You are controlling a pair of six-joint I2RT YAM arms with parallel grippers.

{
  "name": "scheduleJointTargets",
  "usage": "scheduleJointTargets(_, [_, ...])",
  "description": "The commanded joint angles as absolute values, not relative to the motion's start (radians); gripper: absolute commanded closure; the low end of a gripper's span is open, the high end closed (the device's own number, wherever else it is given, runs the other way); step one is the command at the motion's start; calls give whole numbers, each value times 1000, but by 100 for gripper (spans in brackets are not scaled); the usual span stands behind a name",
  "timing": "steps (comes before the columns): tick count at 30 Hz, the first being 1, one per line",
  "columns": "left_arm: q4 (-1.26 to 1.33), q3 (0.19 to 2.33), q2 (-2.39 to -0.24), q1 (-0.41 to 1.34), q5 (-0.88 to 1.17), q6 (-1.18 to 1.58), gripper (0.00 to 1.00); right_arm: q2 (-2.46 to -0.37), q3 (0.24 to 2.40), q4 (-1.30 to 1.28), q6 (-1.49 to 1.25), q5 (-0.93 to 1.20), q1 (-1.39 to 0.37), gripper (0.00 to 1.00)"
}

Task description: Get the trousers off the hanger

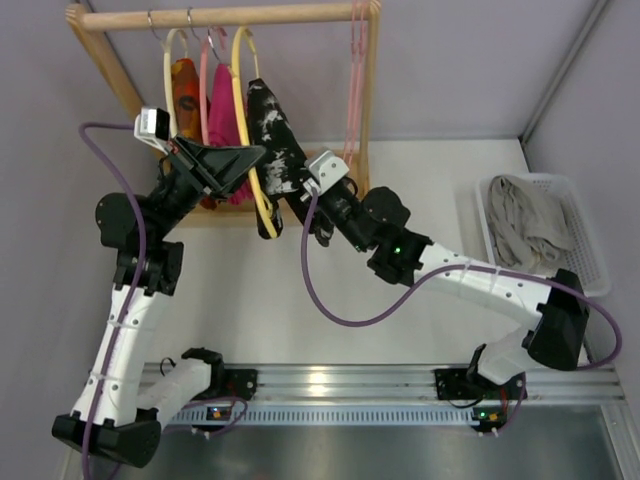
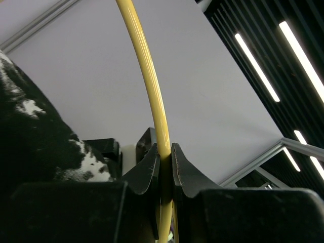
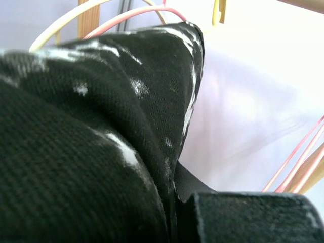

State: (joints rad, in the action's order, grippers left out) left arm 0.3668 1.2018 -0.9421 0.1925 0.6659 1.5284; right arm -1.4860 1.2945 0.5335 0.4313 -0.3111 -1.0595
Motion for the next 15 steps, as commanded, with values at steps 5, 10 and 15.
scheduleJointTargets(5, [430,1086,-884,187,650,1336,100,-1336,1428,473,315,-258,-1052,100])
scheduleJointTargets(10, [375,1039,-867,187,652,1293,100,-1304,1463,437,302,-281,-1052,100])
scheduleJointTargets(15, [293,977,-848,187,638,1229,100,-1285,1511,425,304,-302,-1052,100])
